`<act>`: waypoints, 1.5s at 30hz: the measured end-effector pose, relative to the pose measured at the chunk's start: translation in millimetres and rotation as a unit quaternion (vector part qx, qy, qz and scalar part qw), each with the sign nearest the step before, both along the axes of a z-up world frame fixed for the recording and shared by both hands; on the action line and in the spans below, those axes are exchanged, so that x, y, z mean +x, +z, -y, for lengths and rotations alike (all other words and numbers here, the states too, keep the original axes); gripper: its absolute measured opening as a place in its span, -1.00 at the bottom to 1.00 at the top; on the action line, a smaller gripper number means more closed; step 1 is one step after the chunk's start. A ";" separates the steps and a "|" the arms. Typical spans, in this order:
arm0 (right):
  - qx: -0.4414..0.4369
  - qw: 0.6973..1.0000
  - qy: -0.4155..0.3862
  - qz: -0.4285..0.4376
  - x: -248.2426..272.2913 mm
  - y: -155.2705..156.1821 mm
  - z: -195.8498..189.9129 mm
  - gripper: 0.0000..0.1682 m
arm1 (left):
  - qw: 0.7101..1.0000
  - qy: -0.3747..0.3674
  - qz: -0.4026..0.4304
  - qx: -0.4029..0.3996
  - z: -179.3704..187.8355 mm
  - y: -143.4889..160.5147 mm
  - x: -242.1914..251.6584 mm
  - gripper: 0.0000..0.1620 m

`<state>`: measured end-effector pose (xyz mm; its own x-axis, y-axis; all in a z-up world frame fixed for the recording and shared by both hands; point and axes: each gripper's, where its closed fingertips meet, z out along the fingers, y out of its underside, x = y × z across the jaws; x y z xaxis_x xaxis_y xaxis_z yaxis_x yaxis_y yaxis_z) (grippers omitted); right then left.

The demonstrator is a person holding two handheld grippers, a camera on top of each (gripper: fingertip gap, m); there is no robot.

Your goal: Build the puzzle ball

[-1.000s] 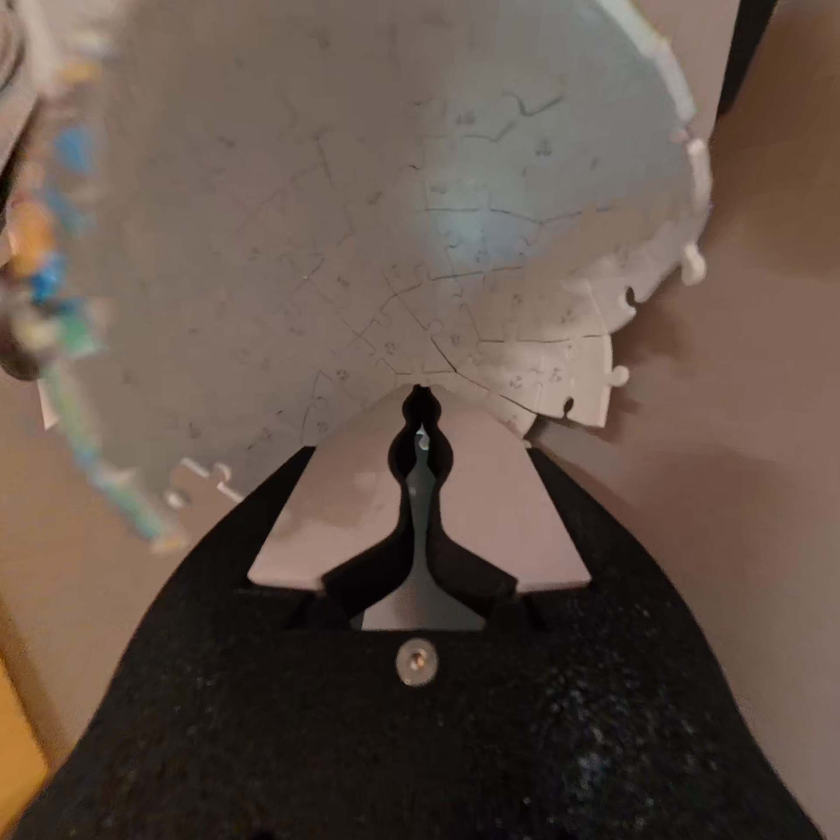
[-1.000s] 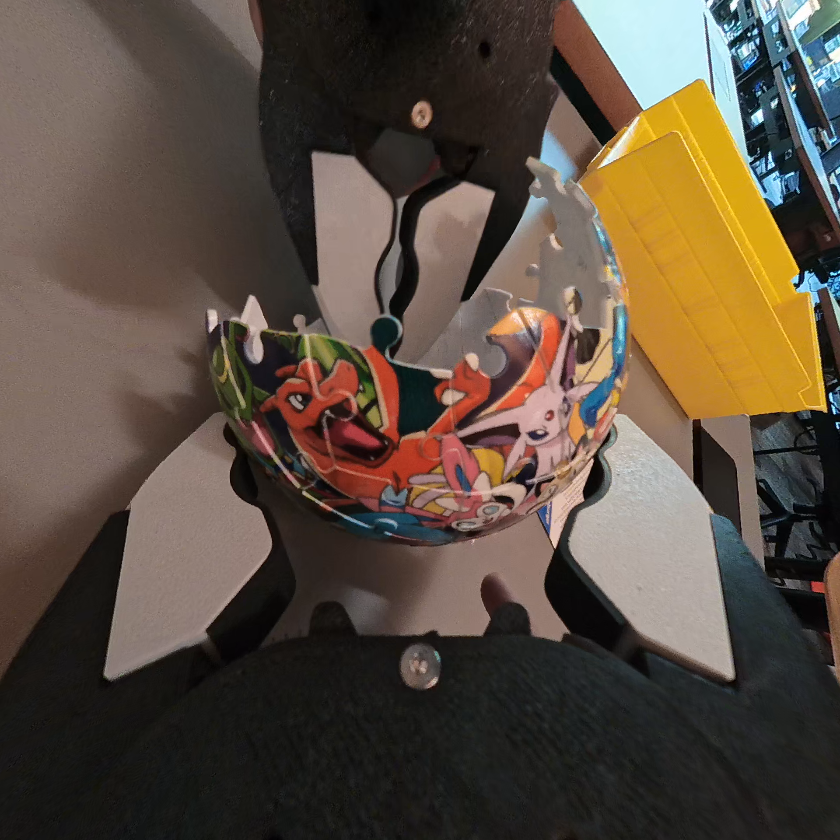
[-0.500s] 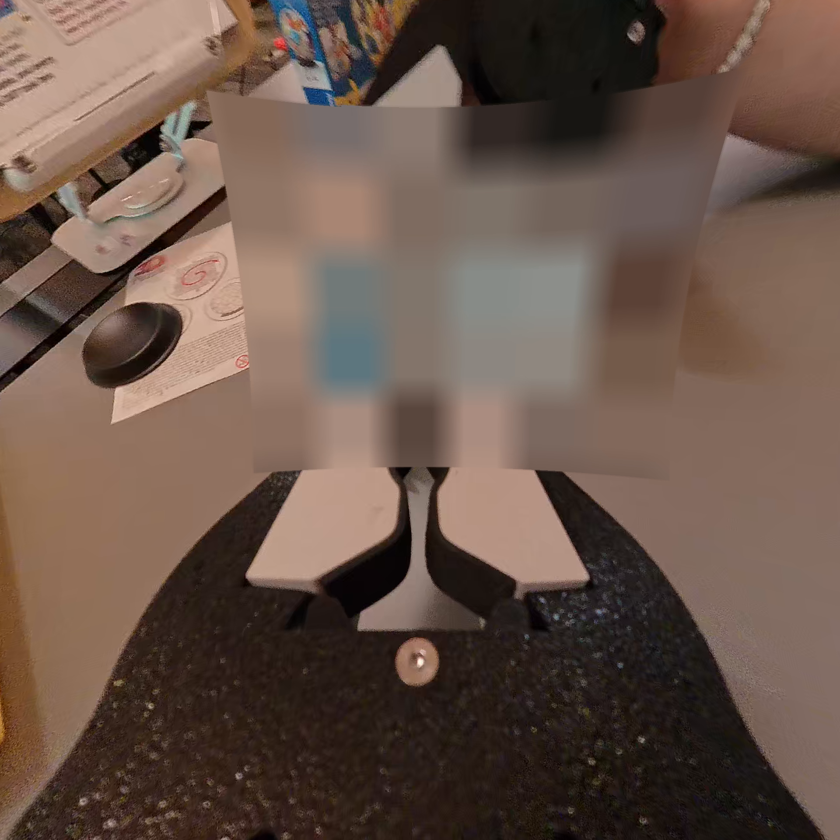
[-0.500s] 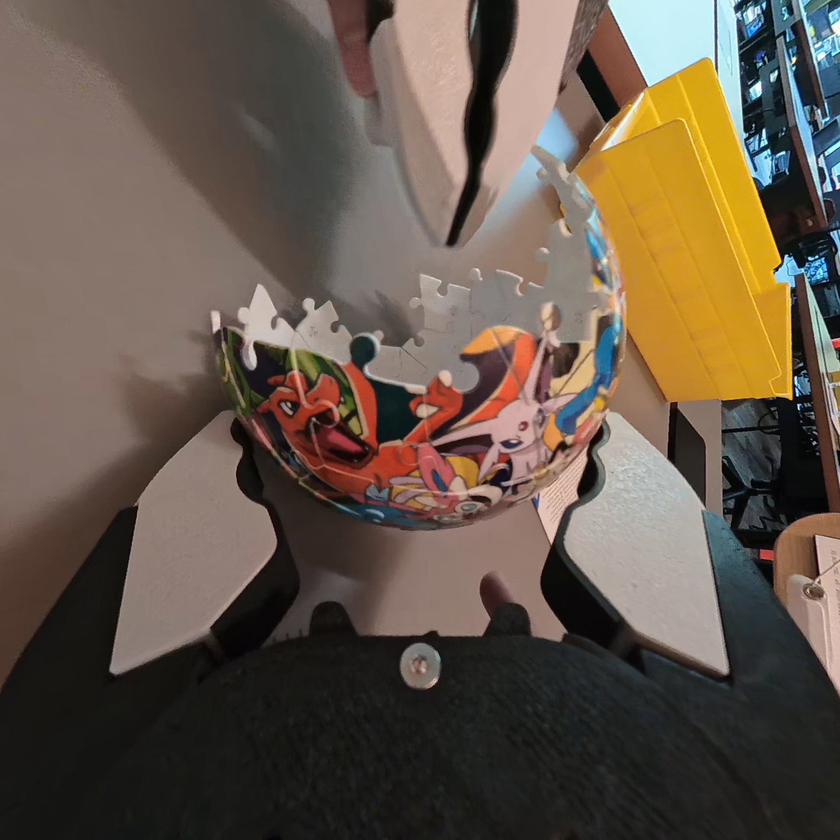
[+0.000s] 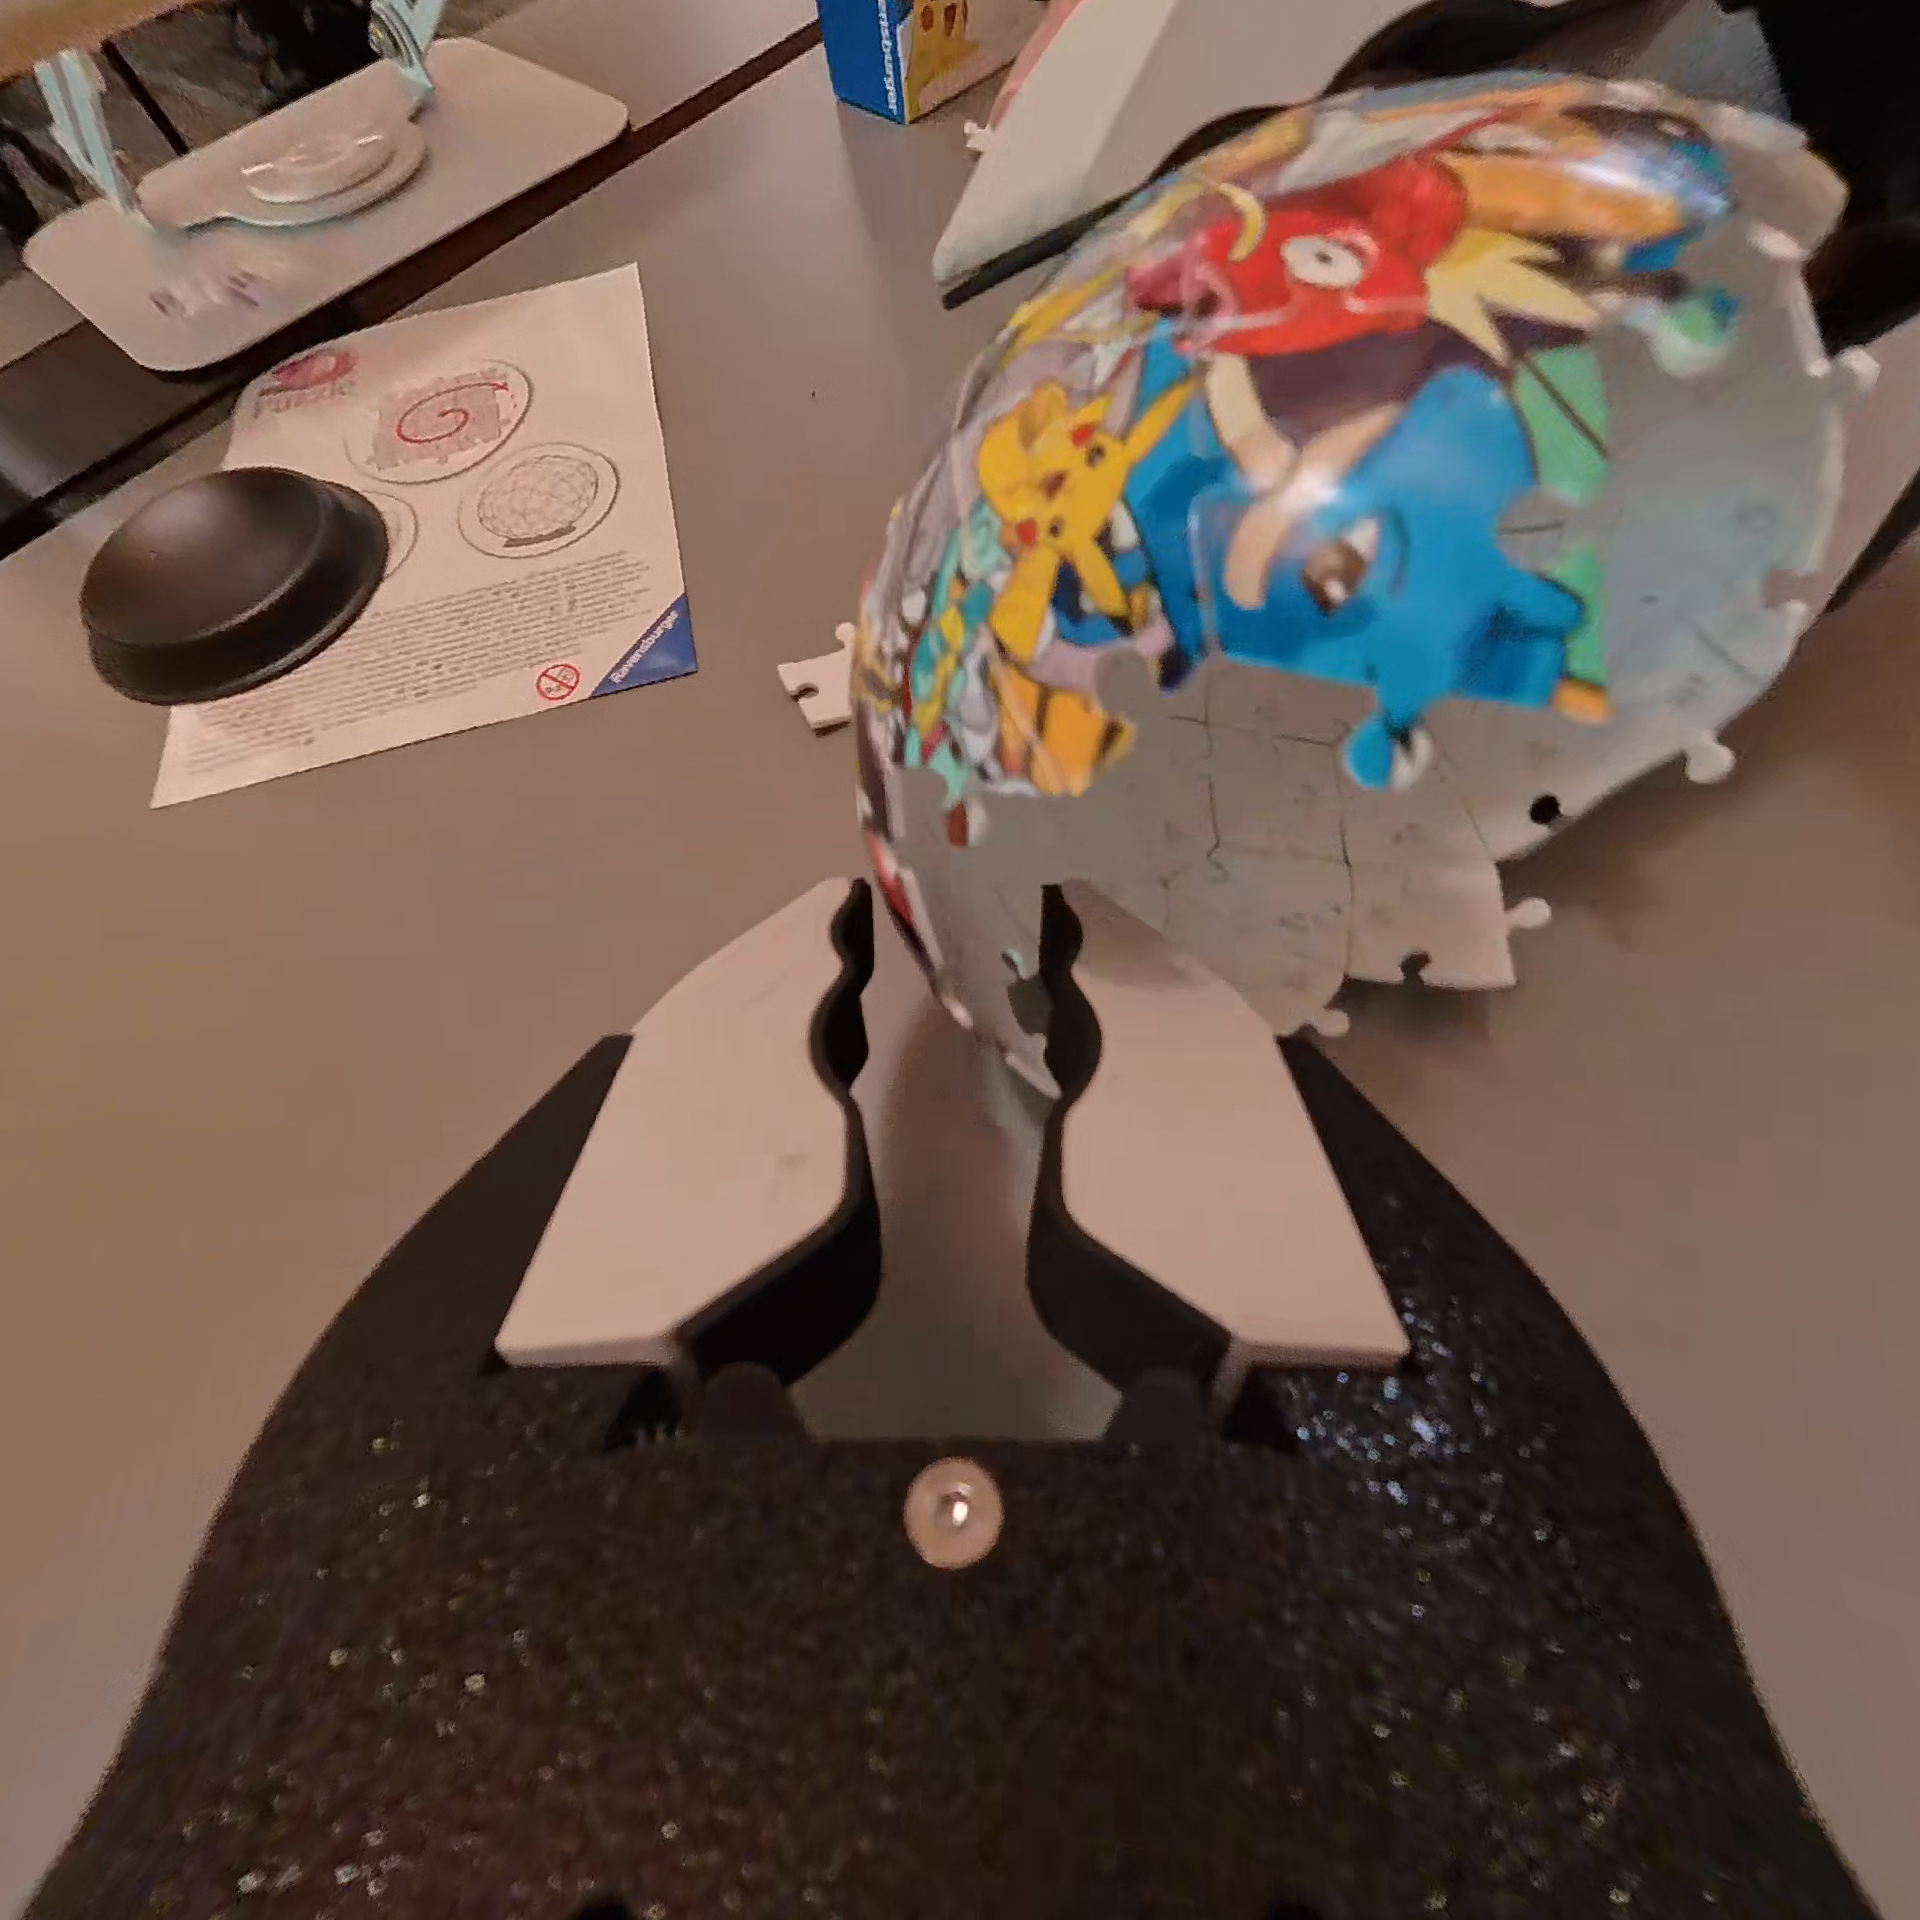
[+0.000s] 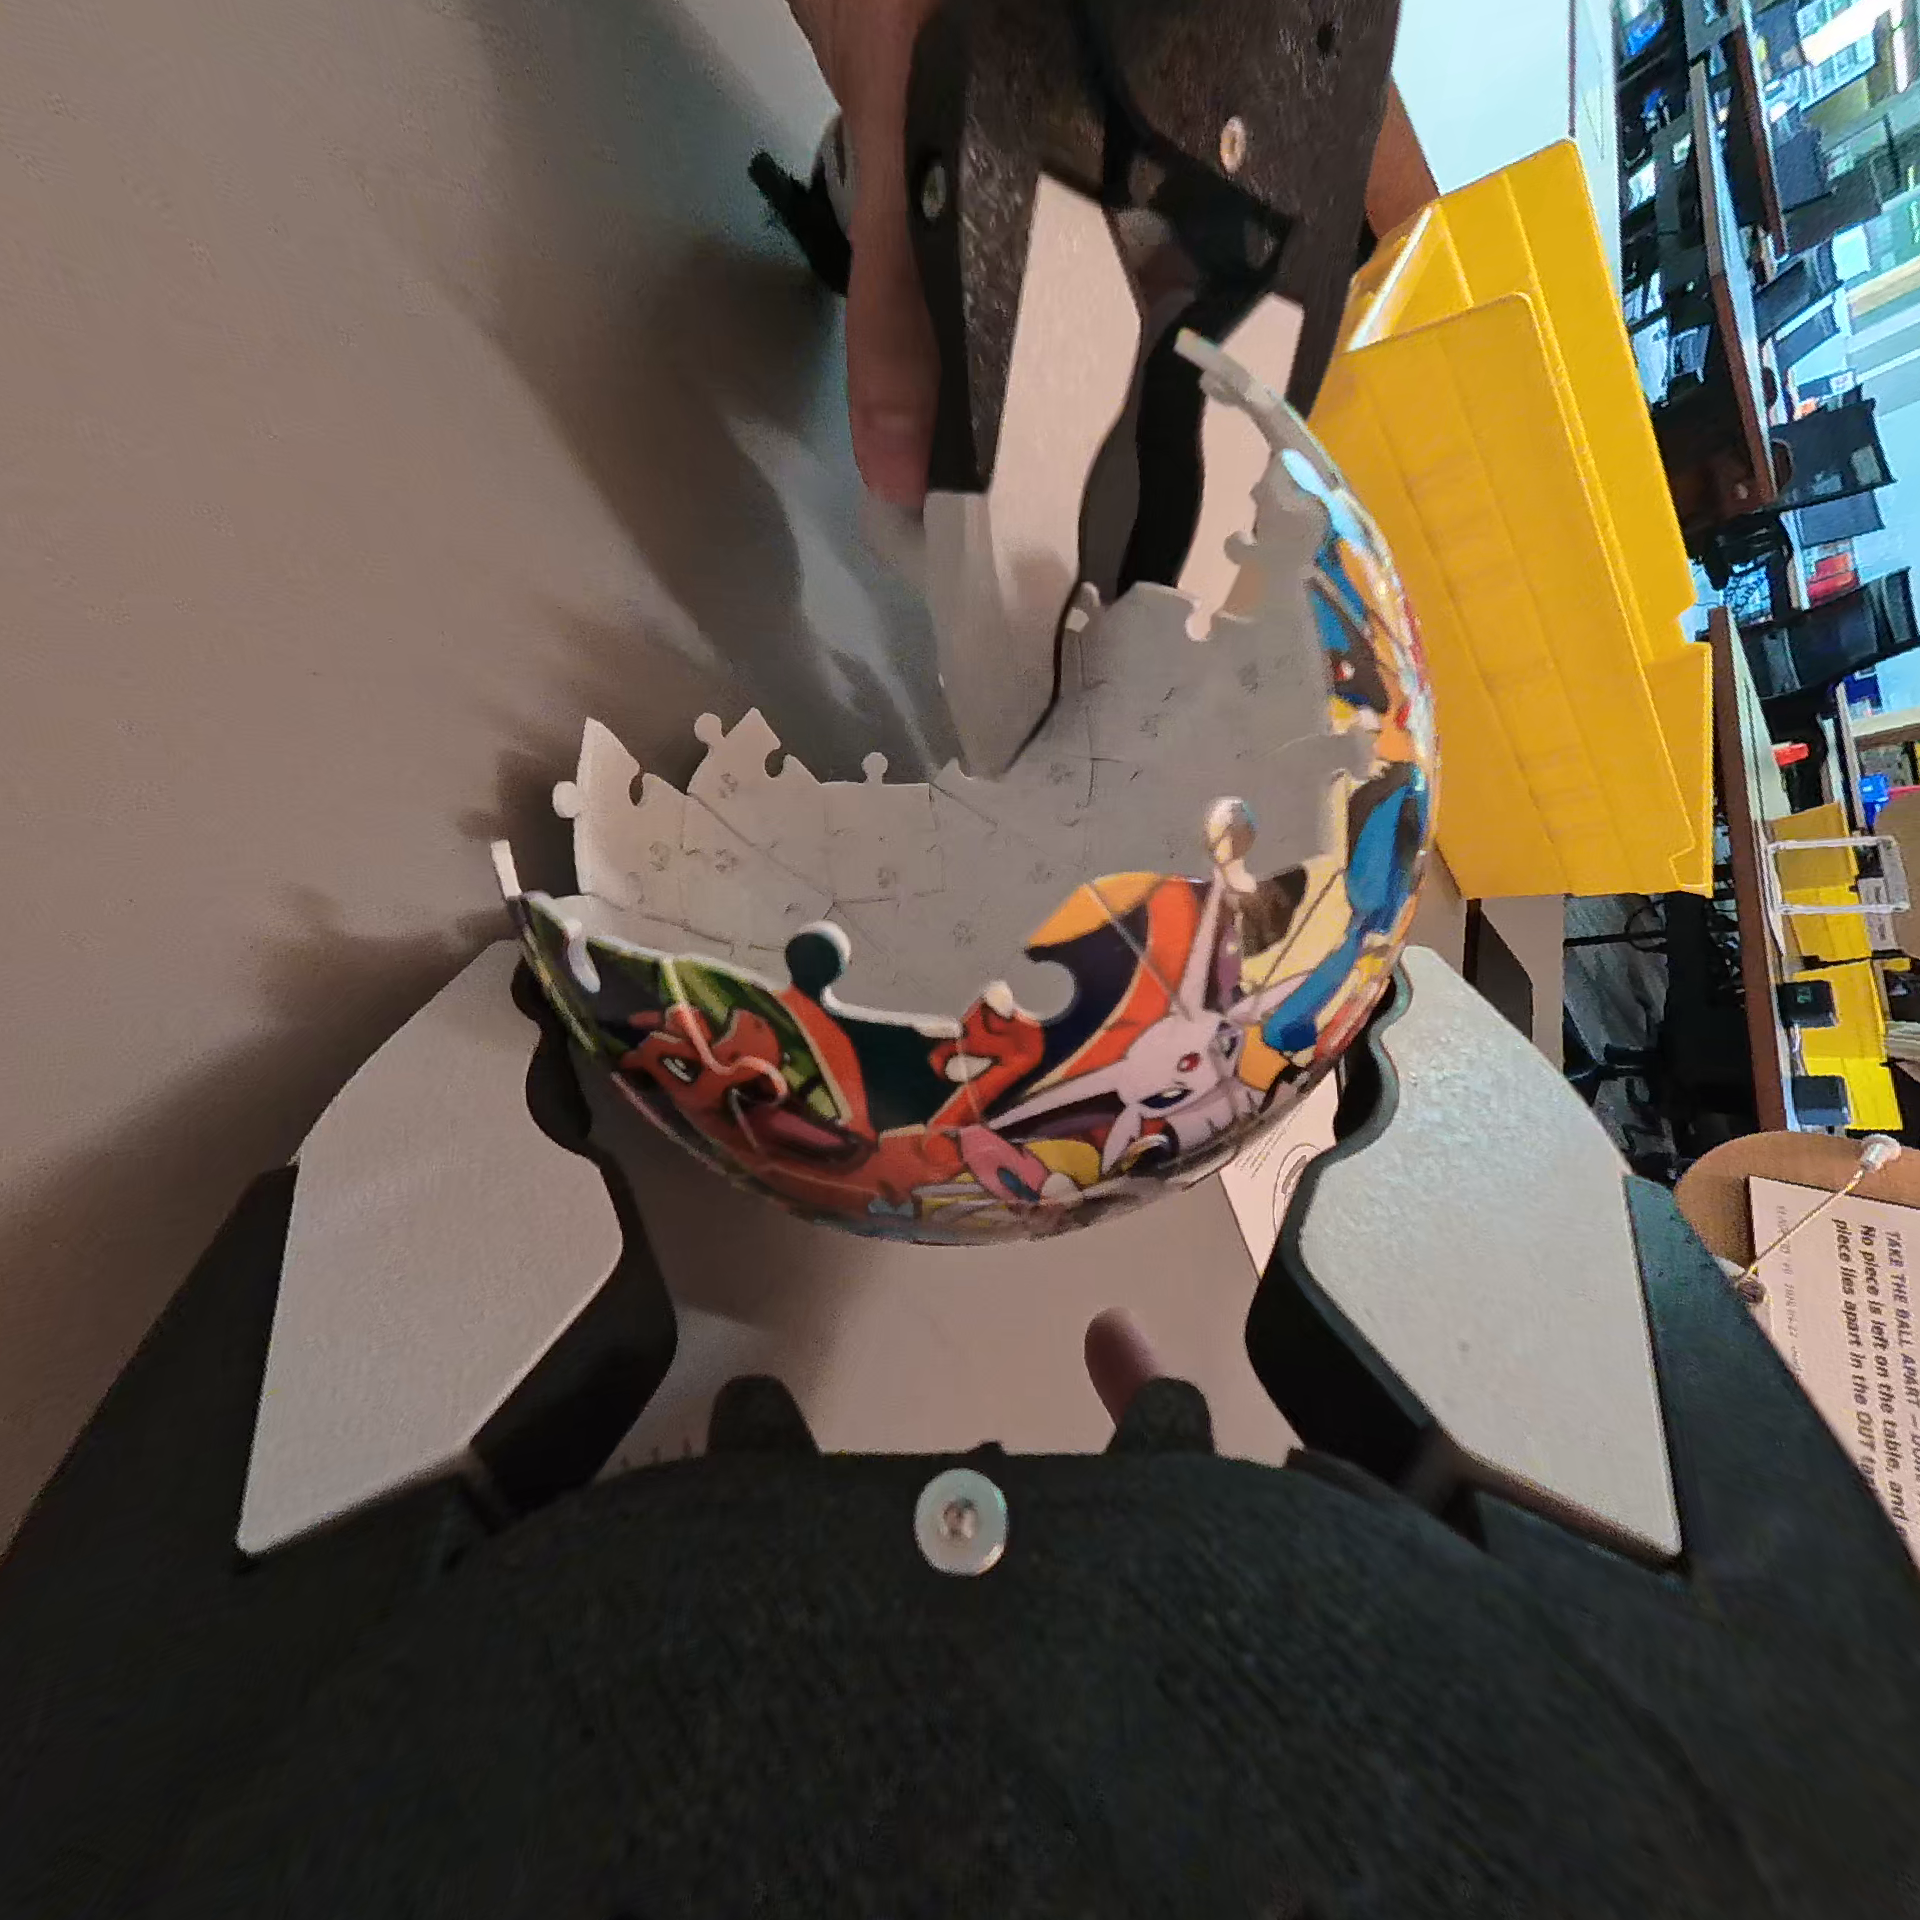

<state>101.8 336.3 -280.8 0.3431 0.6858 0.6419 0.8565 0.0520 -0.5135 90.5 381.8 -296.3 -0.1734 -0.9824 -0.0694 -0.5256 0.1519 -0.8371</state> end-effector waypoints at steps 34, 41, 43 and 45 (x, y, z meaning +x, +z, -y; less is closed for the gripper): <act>-0.031 0.973 -0.047 0.226 82.2 2.8 58.7 0.68 | 0.995 -0.069 -0.069 -0.016 68.5 -18.9 97.5 -0.63; -0.015 0.960 -0.053 0.274 77.2 3.8 59.0 0.68 | 0.995 -0.080 -0.060 -0.006 68.0 -12.5 85.3 -0.45; -0.013 0.956 -0.052 0.288 74.3 4.4 60.1 0.67 | 0.995 -0.079 -0.068 0.001 65.6 -13.4 78.1 -0.39; -0.011 0.954 -0.050 0.296 71.5 5.2 60.2 0.67 | 0.994 -0.083 -0.073 0.002 64.3 -12.8 67.9 -0.34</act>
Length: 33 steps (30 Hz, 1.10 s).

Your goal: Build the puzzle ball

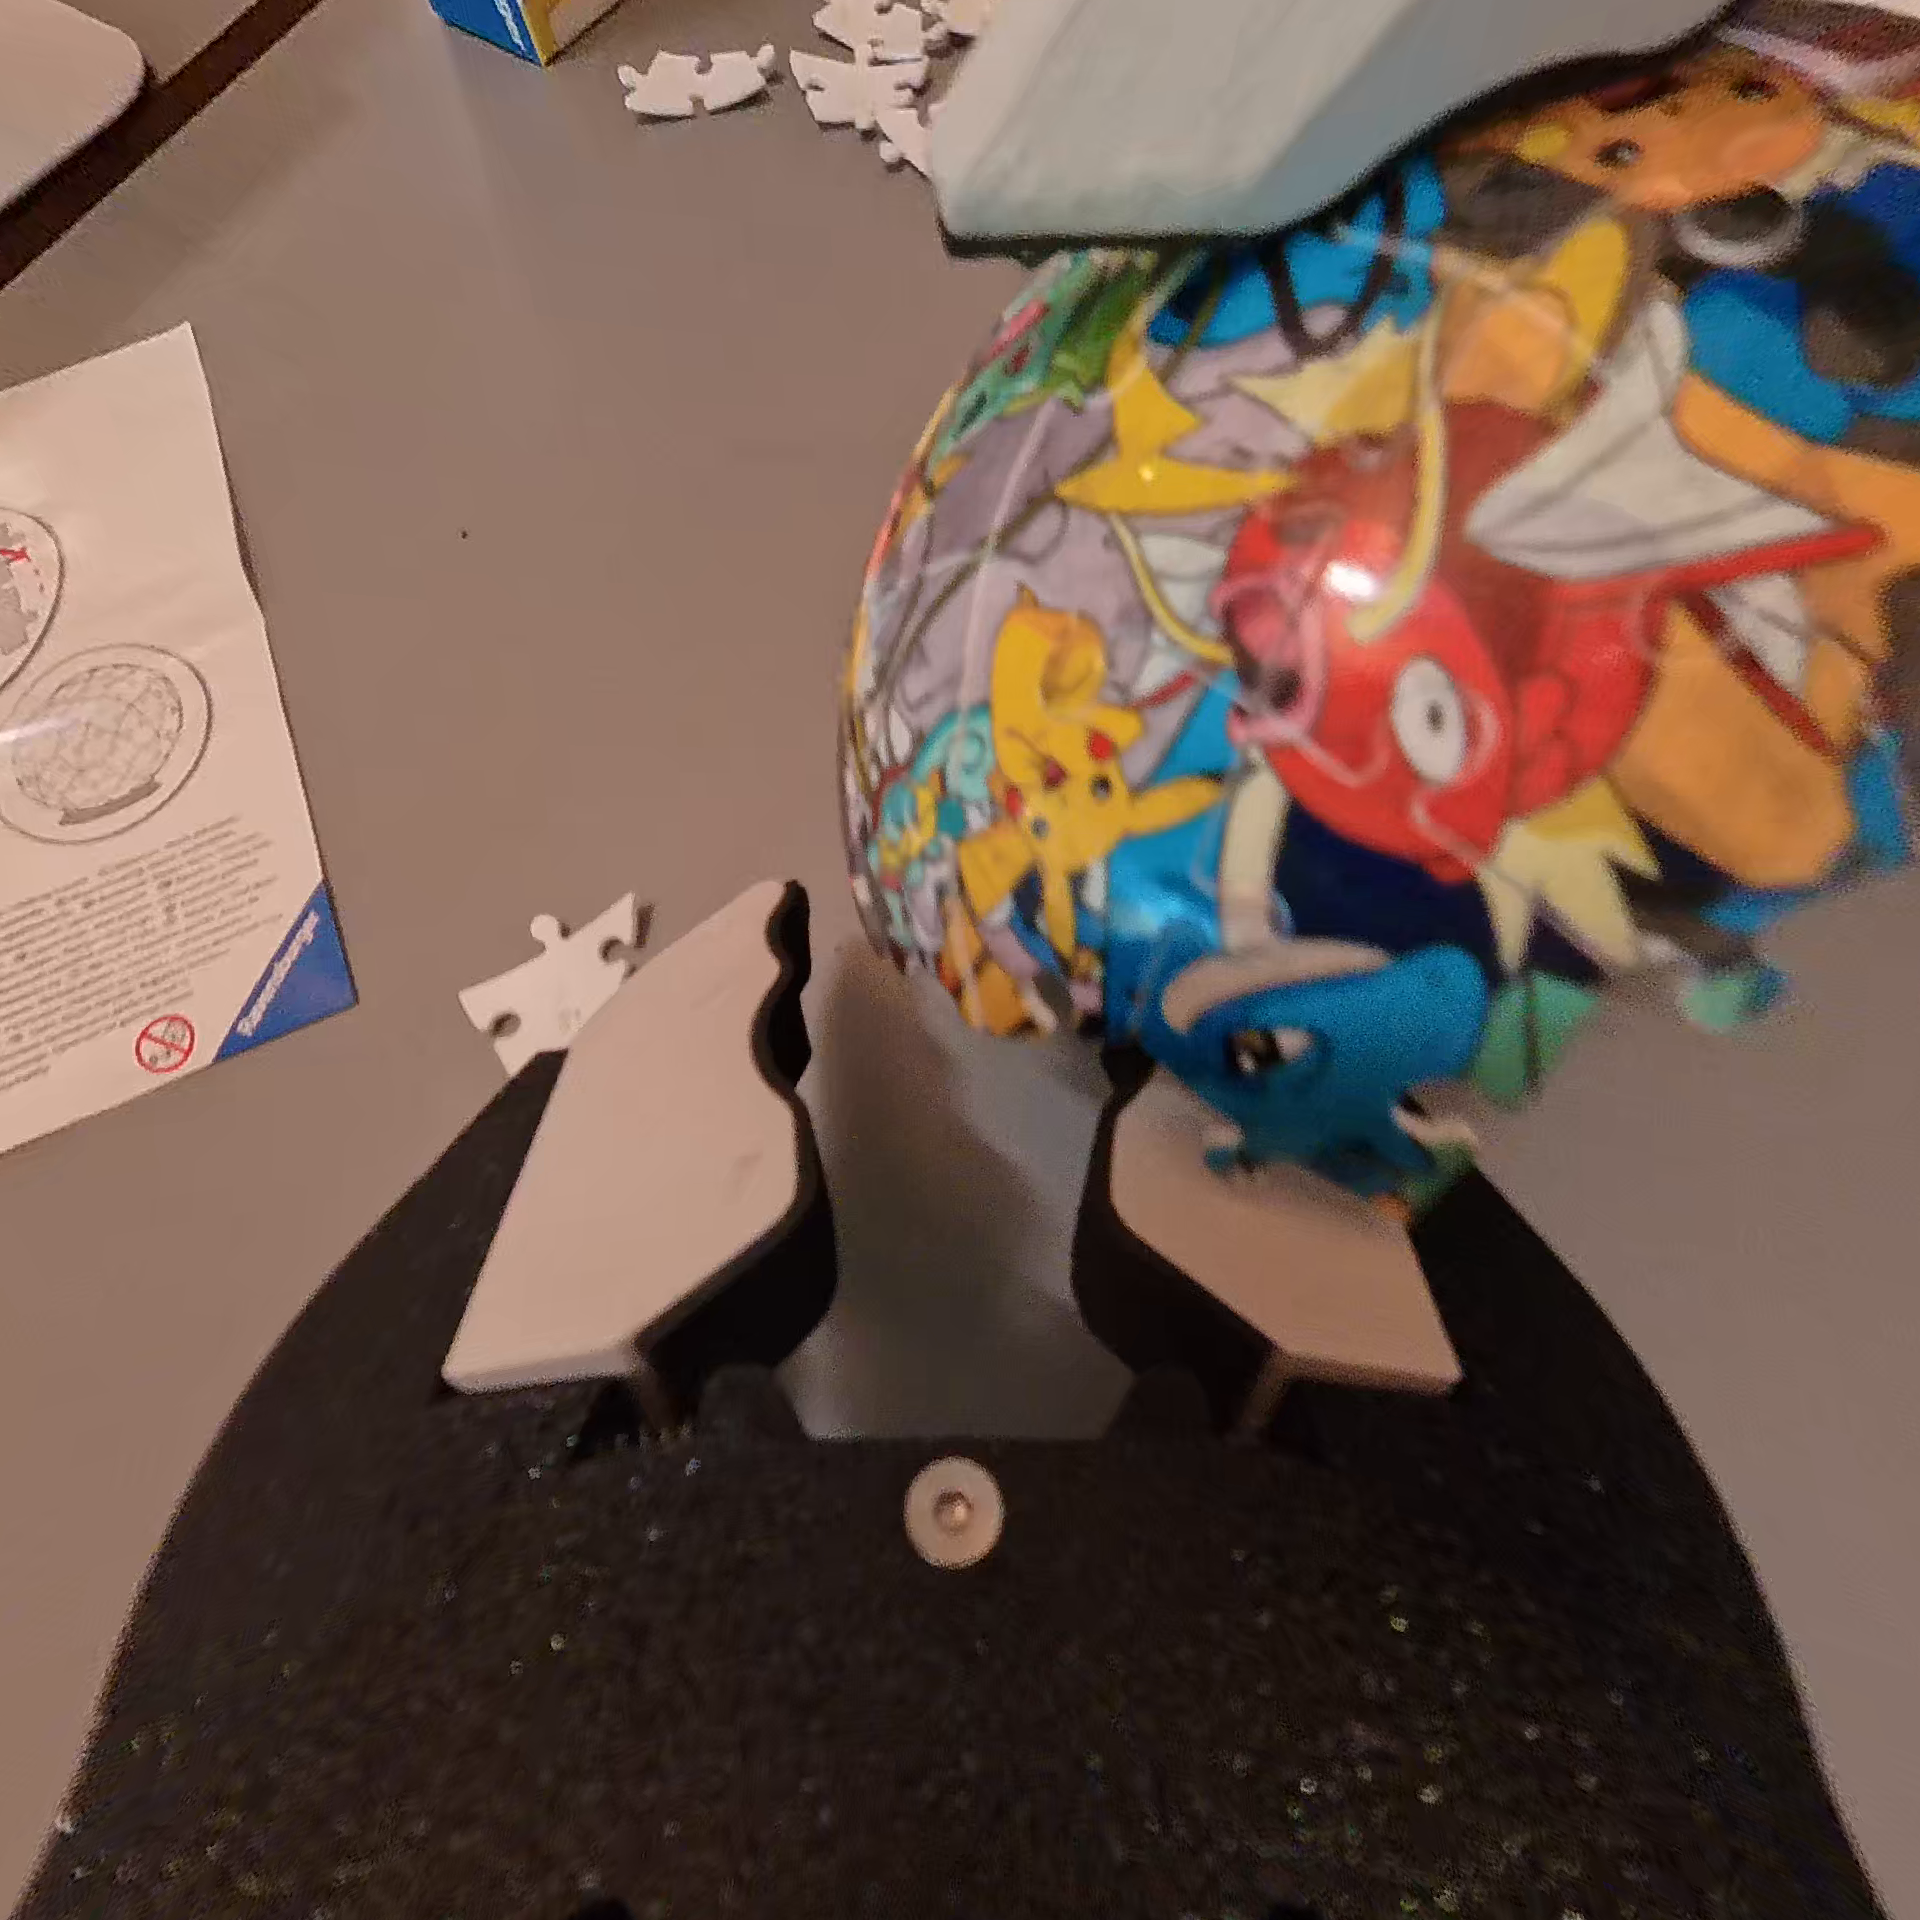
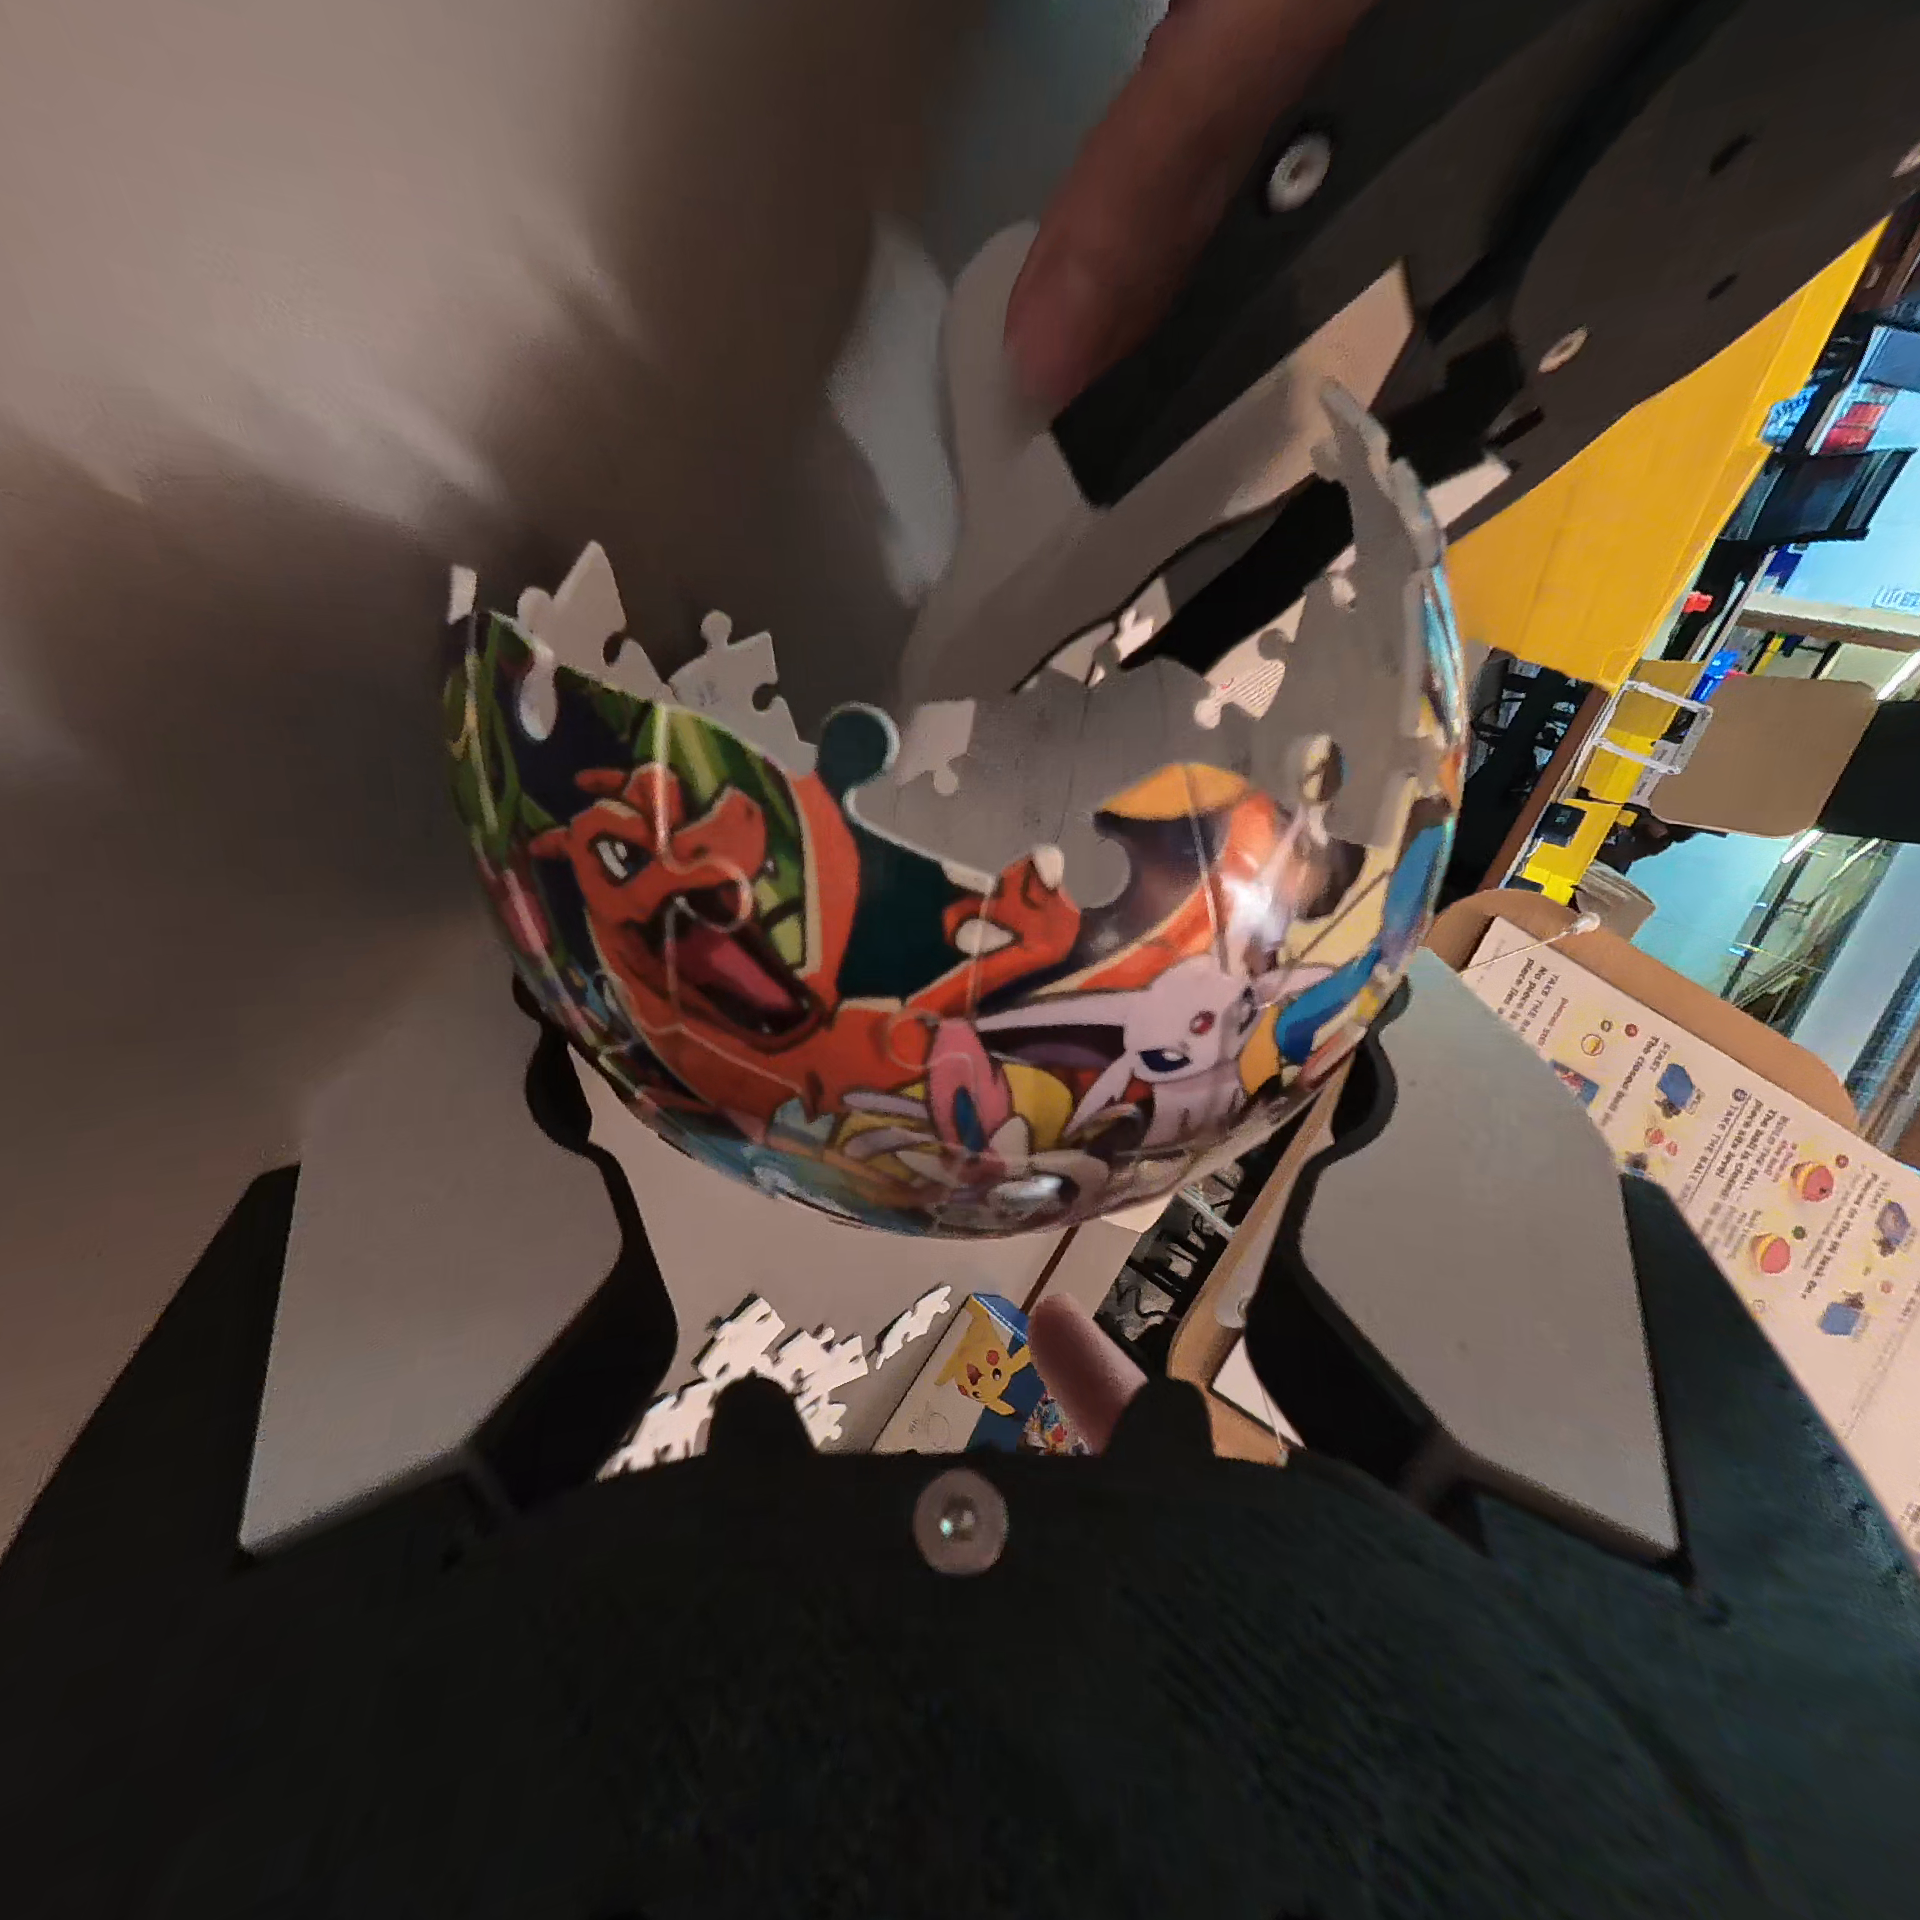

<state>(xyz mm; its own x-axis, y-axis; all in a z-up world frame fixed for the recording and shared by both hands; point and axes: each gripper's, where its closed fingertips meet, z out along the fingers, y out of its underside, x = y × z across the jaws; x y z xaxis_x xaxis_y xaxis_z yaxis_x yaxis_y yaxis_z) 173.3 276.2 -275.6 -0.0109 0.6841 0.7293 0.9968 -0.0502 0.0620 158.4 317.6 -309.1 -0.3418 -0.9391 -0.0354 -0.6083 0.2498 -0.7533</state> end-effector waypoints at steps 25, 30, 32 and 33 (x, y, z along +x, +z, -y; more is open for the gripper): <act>-0.015 1.000 -0.018 -0.009 3.7 -0.3 -2.3 0.67 | 0.994 0.053 -0.092 0.002 -74.5 -21.9 1.3 -0.63; -0.016 1.000 -0.017 -0.011 4.4 -0.7 -3.3 0.67 | 0.997 0.044 -0.066 0.022 -63.8 -20.6 -9.8 -0.64; -0.017 1.000 -0.015 -0.015 2.3 -0.7 -3.7 0.67 | 0.996 0.073 -0.051 0.021 -69.0 -17.0 -5.0 -0.59; -0.017 1.000 -0.014 -0.015 1.4 -0.6 -4.0 0.67 | 0.995 0.091 -0.039 0.016 -71.7 -14.4 -0.3 -0.57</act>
